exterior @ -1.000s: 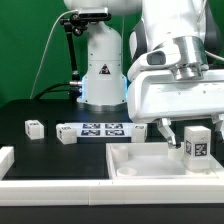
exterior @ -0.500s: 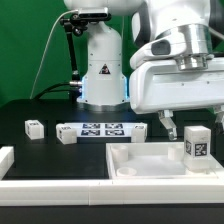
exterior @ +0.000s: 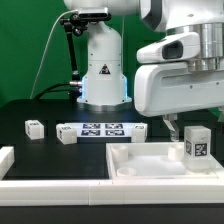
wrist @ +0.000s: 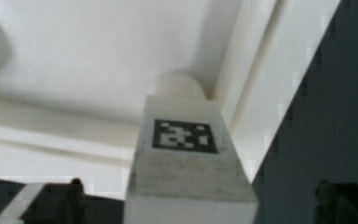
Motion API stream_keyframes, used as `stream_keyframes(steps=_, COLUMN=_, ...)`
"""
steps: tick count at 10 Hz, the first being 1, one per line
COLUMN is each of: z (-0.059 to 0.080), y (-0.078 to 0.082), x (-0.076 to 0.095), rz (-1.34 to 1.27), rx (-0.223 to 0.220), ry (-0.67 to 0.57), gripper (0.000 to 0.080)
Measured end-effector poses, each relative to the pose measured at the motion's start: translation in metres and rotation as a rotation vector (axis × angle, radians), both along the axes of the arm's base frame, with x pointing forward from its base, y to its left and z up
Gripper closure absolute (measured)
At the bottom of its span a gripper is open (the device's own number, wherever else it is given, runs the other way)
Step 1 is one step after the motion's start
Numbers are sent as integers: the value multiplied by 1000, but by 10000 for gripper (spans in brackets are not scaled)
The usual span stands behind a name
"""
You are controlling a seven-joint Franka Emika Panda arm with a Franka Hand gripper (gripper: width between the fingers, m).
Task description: Assemble one leg
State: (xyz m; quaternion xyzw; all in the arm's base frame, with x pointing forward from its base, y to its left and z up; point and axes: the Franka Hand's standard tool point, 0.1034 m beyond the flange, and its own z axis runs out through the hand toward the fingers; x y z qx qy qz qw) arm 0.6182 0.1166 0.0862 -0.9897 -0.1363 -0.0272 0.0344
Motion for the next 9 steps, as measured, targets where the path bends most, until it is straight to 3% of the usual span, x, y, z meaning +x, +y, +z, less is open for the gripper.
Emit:
stream_keyframes(steps=3, z=-1, y=-1, x=1, rz=-1, rx=0, ry=2, gripper=151)
stream_keyframes(steps=5, z=-1, y=-1, x=1, rz=-1, rx=0, ry=2, gripper=387)
stream_keyframes(steps=6, z=-1, y=-1, x=1, rz=-1, rx=0, ry=2, gripper=387)
stream_keyframes(steps=7, z=-1, y=-1, x=1, rz=-1, rx=0, ry=2, gripper=509)
stream_keyframes(steps=9, z=-1, y=1, x=1, rz=-38, rx=1, ry=8, gripper=509)
